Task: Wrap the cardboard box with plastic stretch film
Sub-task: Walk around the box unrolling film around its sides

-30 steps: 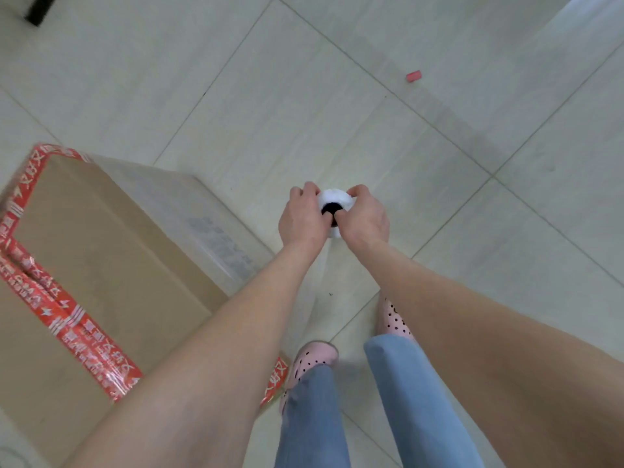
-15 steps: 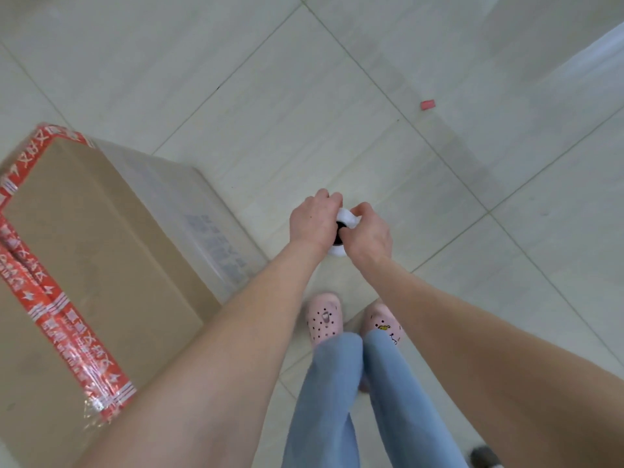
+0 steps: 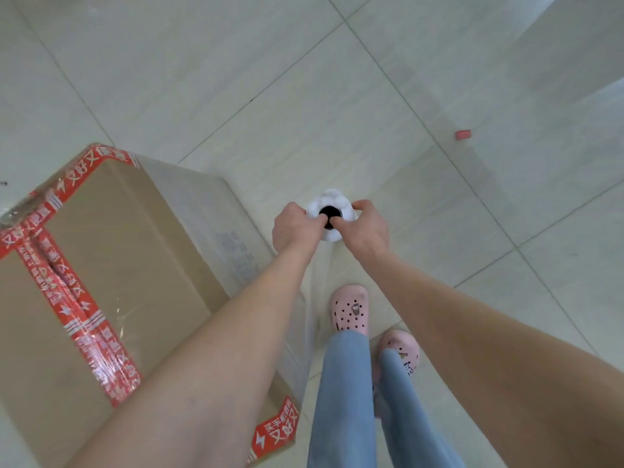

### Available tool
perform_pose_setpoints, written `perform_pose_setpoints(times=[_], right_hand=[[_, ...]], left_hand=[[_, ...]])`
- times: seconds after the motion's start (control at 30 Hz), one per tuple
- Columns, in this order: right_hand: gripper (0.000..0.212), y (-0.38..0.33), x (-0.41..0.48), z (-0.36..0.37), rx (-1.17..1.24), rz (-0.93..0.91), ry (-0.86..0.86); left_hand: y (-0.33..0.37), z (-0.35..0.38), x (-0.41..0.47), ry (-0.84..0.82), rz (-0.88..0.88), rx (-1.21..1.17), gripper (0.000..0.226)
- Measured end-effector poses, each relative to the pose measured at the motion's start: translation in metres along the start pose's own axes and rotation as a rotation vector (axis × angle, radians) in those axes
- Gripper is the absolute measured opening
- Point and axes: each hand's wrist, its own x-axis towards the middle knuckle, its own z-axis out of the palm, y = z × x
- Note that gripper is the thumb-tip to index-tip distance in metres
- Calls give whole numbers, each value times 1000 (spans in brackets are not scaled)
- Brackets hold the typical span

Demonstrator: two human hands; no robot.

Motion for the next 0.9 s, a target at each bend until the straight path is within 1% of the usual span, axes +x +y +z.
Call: perform_pose_setpoints(times=[0.03, 0.1, 0.27, 0.33, 0.4, 0.5, 0.6, 0.7, 0.73, 0.8, 0.83, 0.9], right_hand=[[46, -5, 1, 3, 16, -5, 1], [42, -13, 4, 8, 3, -22, 19], [44, -27, 11, 11, -92, -7, -12], [44, -30, 13, 10, -117, -4, -7], [43, -33, 17, 9, -151, -18, 8], [42, -43, 20, 6, -215, -58, 30], [38, -58, 27, 6, -239, -94, 54], [33, -73, 33, 11, -200, -148, 91], [35, -78, 35, 14, -184, -156, 83], [43, -85, 37, 21, -174, -122, 13], [46, -88, 37, 25, -174, -92, -31], [43, -93, 37, 33, -155, -71, -64]], left_hand=[[0, -5, 4, -25, 1, 16, 31], [3, -14, 11, -50, 94, 111, 29], [20, -20, 25, -24, 545, 480, 28], [26, -19, 30, -17, 630, 552, 25], [30, -20, 36, -7, 651, 571, 22], [32, -25, 43, 3, 597, 508, 18], [33, -30, 47, 33, 424, 344, 14], [32, -38, 52, 69, 233, 168, 10], [30, -43, 55, 77, 174, 109, 12], [25, -53, 61, 71, 62, 10, 18], [23, -58, 64, 52, 14, -16, 21], [21, -67, 70, -5, -24, 7, 25]])
